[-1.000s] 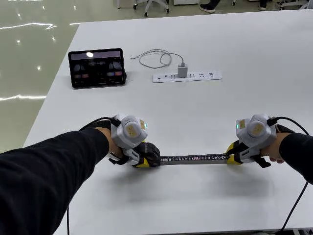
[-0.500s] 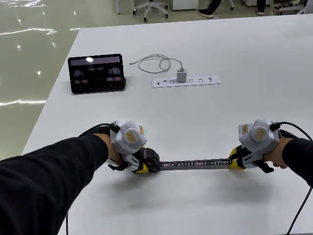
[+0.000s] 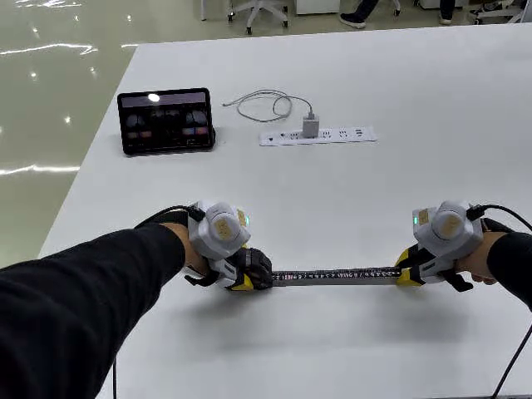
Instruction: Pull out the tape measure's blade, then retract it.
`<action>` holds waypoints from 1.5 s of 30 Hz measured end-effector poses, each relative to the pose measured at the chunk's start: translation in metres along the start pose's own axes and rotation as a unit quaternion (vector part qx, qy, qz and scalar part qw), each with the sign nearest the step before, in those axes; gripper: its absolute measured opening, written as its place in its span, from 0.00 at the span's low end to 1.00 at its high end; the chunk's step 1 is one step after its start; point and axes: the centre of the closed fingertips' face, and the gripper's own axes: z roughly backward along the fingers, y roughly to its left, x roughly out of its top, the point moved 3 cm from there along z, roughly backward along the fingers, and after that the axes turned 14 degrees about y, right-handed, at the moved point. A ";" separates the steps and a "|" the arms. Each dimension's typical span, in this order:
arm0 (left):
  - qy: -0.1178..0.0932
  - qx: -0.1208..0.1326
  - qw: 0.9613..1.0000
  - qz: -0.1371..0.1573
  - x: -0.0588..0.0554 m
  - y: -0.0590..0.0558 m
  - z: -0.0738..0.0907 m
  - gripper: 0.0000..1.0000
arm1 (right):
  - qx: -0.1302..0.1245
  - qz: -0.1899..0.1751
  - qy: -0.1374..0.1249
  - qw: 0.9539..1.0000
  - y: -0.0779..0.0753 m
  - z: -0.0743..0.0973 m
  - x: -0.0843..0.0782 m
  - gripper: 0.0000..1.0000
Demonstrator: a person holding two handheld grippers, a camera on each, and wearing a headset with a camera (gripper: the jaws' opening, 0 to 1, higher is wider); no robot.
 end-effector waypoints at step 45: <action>0.029 -0.002 0.999 -0.017 0.002 0.000 0.000 0.34 | -0.007 0.061 0.061 0.996 -0.006 -0.005 0.001 0.12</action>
